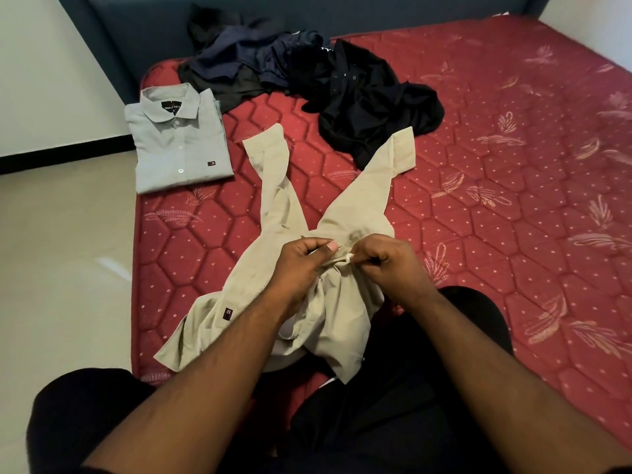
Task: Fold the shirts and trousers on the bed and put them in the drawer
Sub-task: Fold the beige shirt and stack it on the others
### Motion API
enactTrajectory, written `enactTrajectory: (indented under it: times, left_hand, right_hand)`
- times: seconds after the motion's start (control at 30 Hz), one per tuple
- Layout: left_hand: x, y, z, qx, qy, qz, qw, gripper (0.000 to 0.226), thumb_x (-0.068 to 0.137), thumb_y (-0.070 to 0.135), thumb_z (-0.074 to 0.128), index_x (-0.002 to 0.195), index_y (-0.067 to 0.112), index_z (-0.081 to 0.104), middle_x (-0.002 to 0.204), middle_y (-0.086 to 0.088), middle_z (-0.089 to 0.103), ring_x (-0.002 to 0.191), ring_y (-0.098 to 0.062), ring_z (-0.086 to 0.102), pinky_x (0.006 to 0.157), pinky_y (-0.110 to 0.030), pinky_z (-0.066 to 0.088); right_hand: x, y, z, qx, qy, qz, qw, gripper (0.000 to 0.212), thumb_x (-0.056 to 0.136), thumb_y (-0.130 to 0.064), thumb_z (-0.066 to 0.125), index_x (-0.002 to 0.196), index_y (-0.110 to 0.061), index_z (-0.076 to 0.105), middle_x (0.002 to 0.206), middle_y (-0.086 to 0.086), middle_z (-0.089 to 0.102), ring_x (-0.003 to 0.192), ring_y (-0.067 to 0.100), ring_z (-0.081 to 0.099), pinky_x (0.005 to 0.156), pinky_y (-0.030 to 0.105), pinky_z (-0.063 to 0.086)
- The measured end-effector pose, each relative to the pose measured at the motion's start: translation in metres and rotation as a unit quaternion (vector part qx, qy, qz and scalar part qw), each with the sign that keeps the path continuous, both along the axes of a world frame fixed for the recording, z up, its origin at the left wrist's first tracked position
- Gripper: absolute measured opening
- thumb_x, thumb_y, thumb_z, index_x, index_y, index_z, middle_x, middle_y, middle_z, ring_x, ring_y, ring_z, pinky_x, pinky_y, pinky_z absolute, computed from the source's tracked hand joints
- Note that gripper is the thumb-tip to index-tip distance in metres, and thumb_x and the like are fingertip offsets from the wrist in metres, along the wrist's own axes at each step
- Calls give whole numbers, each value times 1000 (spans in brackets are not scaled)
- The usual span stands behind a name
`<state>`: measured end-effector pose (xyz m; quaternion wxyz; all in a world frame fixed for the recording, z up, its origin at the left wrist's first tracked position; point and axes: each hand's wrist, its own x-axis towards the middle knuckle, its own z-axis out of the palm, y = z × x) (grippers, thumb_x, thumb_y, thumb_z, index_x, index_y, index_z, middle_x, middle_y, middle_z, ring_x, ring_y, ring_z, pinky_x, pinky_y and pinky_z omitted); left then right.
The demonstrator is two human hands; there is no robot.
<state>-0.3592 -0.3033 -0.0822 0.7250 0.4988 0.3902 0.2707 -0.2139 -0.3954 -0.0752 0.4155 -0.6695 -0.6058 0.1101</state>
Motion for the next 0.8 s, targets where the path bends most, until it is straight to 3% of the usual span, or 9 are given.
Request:
enactTrajectory:
  times: [0.1, 0.27, 0.47, 0.53, 0.6, 0.73, 0.8]
  left_hand:
    - [2, -3, 5, -1, -12, -16, 1000, 9, 90, 1, 63, 88, -3, 71, 76, -12, 71, 72, -17, 65, 75, -24, 55]
    - [-3, 0, 3, 48, 8, -58, 997, 11, 90, 3, 64, 92, -3, 72, 77, -17, 71, 79, -26, 65, 90, -41, 53]
    - [-7, 5, 4, 165, 65, -118, 977, 12, 90, 6, 66, 93, 0, 75, 82, -19, 73, 80, -19, 67, 87, -39, 54]
    - [-8, 6, 4, 204, 96, -127, 966, 11, 87, 8, 69, 94, 5, 78, 82, -11, 75, 80, -13, 69, 84, -33, 55]
    - [-9, 5, 2, 247, 125, -121, 953, 14, 84, 9, 73, 97, 9, 78, 86, -3, 76, 83, -8, 71, 83, -30, 56]
    - [-12, 2, -4, 290, 132, -105, 942, 16, 82, 11, 76, 97, 15, 78, 91, 3, 76, 88, -6, 71, 86, -36, 56]
    - [-12, -1, -6, 313, 134, -81, 937, 16, 81, 9, 76, 96, 14, 79, 91, 3, 76, 87, -4, 71, 85, -35, 57]
  right_hand:
    - [-5, 2, 2, 13, -14, -4, 1000, 8, 69, 1, 67, 70, -6, 70, 73, 5, 68, 68, 19, 65, 64, 33, 53]
    - [-3, 3, 1, 15, -14, -14, 1000, 12, 70, 5, 70, 71, -7, 69, 72, -1, 67, 67, 8, 60, 63, 23, 50]
    - [-4, 6, 1, -10, -15, -26, 1000, 8, 71, -2, 69, 75, -8, 69, 73, 1, 69, 67, 17, 65, 61, 38, 54]
    - [-6, 6, 5, -47, 12, -38, 998, 19, 72, -1, 73, 87, -11, 68, 72, -3, 67, 67, 14, 64, 65, 35, 54]
    - [-6, 7, 6, -104, 28, -44, 993, 35, 72, -3, 77, 104, -15, 71, 76, -5, 68, 71, 10, 65, 71, 23, 52]
    - [-4, 16, 8, -192, 50, -61, 978, 12, 72, -10, 80, 79, -17, 74, 70, -6, 68, 67, 8, 62, 63, 21, 48]
    - [-5, 18, 8, -210, 38, -77, 974, 12, 71, -12, 80, 74, -19, 71, 68, -9, 65, 66, 6, 60, 62, 20, 46]
